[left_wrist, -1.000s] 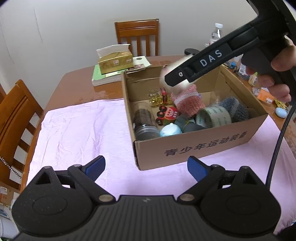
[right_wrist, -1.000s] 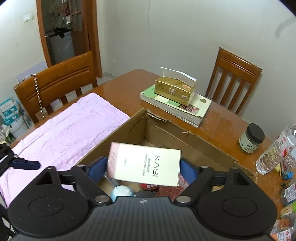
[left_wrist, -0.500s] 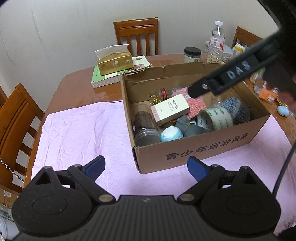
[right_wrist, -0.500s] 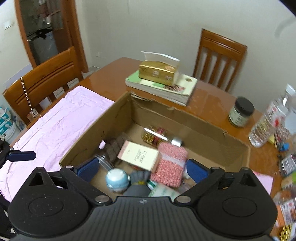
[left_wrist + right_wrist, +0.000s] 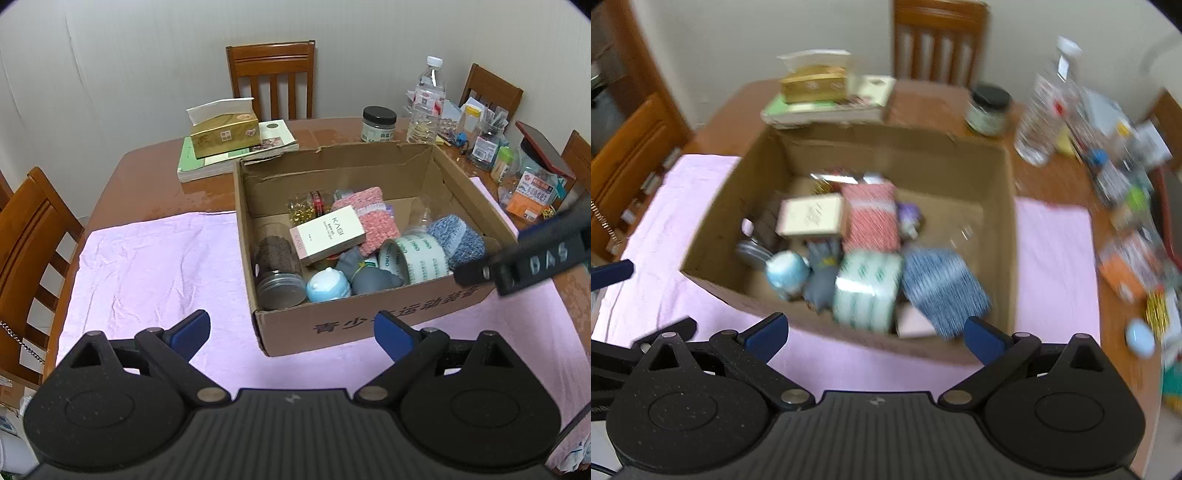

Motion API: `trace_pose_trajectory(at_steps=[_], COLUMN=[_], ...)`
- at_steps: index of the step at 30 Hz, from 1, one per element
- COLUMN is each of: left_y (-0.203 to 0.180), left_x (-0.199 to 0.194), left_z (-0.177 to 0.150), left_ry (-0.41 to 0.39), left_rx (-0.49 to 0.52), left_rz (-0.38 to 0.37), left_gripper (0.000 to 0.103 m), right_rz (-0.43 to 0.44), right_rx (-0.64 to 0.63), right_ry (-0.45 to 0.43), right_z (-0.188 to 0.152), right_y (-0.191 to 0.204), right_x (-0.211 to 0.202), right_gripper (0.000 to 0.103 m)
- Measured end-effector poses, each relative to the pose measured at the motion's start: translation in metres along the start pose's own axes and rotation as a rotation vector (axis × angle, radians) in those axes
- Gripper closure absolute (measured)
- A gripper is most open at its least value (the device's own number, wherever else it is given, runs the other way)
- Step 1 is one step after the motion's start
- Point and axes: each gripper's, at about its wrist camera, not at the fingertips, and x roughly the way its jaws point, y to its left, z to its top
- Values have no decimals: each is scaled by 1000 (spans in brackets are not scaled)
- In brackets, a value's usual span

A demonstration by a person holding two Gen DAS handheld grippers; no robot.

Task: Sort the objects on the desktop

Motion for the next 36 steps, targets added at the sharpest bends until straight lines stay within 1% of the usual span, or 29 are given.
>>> trace_pose_trajectory(at_steps=[4,11,18,24,30,36], left_y=[-3,-6,-4,-3,-2,-2], left_x=[-3,-5,-7,-5,-6,-6], left_z=[3,7,9,9,8,7], left_ry=[0,19,23,52,66,81], left_rx=[5,-5,-18,-47,-59,-68], left_rz=[-14,-28,-35,-49,-36,-39], left_gripper=[8,8,8,8,8,8], right_rz=[-10,-3,-4,-7,-8,-7], right_rx=[55,85,101,109,107,94], right_ry=[51,71,61,49,50,46], right_z=[-13,-25,-27,-29,-31,-33], right_y=[-1,5,4,2,4,7], right_x=[2,-5,-13,-17,-18,-20], right_gripper=[0,0,0,0,0,0])
